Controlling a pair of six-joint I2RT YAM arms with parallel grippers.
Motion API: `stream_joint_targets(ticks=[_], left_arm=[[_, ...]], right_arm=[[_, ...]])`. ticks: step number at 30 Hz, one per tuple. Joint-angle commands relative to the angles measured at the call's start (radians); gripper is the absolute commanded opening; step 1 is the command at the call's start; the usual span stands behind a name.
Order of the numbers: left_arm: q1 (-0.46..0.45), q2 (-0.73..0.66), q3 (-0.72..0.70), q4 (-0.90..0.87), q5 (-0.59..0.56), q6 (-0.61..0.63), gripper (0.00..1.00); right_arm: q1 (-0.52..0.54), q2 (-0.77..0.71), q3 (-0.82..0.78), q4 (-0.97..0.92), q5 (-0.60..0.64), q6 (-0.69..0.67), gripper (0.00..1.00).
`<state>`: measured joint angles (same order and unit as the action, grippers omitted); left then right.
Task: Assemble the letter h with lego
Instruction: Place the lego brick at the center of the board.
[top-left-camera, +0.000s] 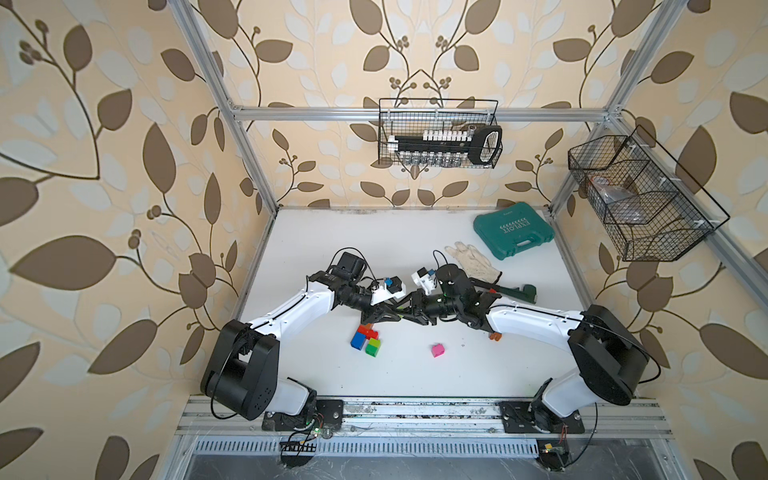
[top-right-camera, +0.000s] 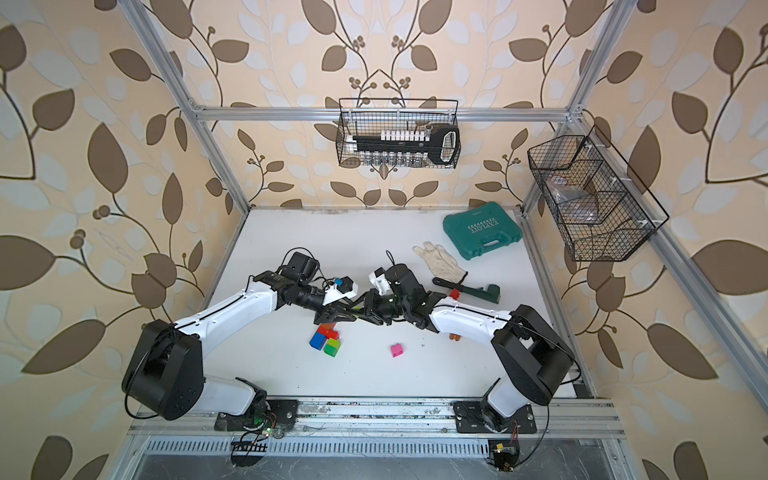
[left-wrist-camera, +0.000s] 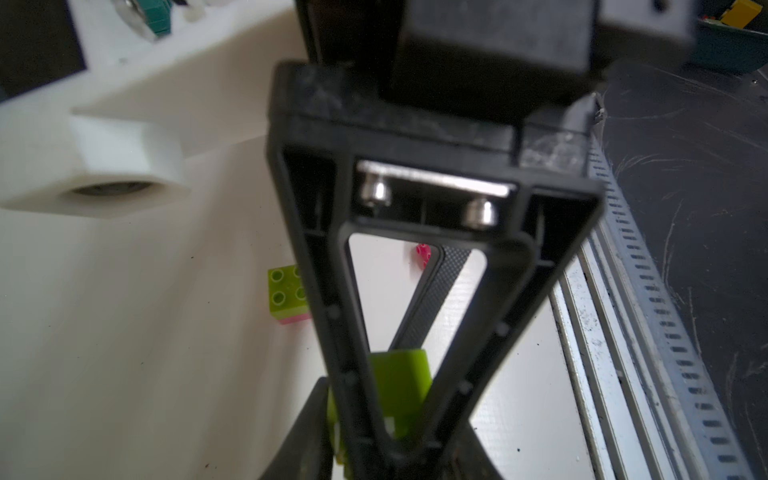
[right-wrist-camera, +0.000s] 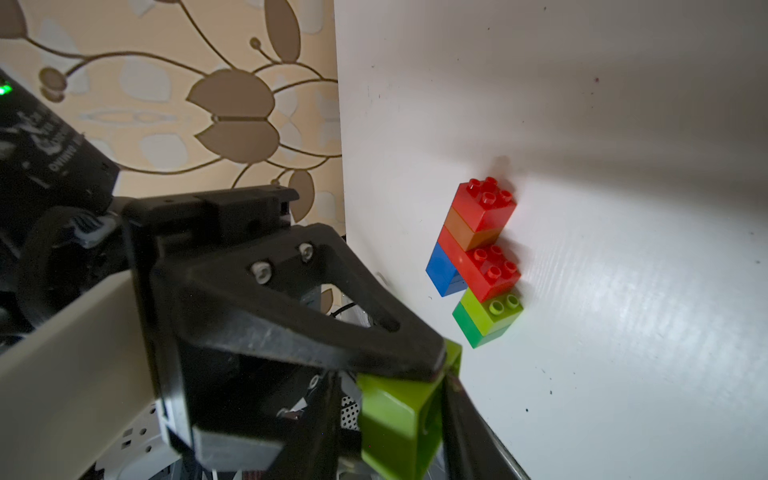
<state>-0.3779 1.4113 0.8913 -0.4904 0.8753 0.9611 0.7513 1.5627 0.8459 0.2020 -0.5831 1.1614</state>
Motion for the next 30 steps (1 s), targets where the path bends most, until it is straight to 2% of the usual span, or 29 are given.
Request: stream_joint_targets(ticks=[1,8,14,17,20,22,24,27,30], left_arm=[[-0.013,-0.008,0.027,0.005,-0.054,0.017,0.16],[-0.049,0.068,0.058,-0.019,-0.200,0.027,0.17],[-0.185,0.175,0.105,-0.052,-0.424,0.012,0.19],[-0.243,0.249,0.141,-0.087,-0.534,-0.005,0.19],[-0.299,0.317,0.150,-0.086,-0.666,-0.006,0.20],[-0.315,0.352,0.164,-0.097,-0.709,-0.014,0.23],[-0.317,0.372,0.187,-0.117,-0.711,-0.032,0.30],[-0.316,0.364,0.192,-0.113,-0.688,-0.043,0.47],[-0.312,0.321,0.180,-0.091,-0.630,-0.066,0.55]], right_arm=[[-0.003,-0.049,-0.020,-0.048,0.010,-0.031,0.44],[-0.101,-0.181,-0.095,-0.415,0.160,-0.192,0.47],[-0.164,-0.264,-0.089,-0.801,0.380,-0.432,0.48],[-0.164,-0.293,-0.078,-0.920,0.470,-0.488,0.49],[-0.164,-0.325,-0.083,-0.966,0.507,-0.511,0.50],[-0.159,-0.338,-0.093,-0.962,0.492,-0.527,0.52],[-0.142,-0.338,-0.096,-0.944,0.462,-0.544,0.53],[-0.082,-0.315,-0.089,-0.905,0.423,-0.570,0.55],[-0.047,-0.291,-0.091,-0.845,0.394,-0.563,0.56]])
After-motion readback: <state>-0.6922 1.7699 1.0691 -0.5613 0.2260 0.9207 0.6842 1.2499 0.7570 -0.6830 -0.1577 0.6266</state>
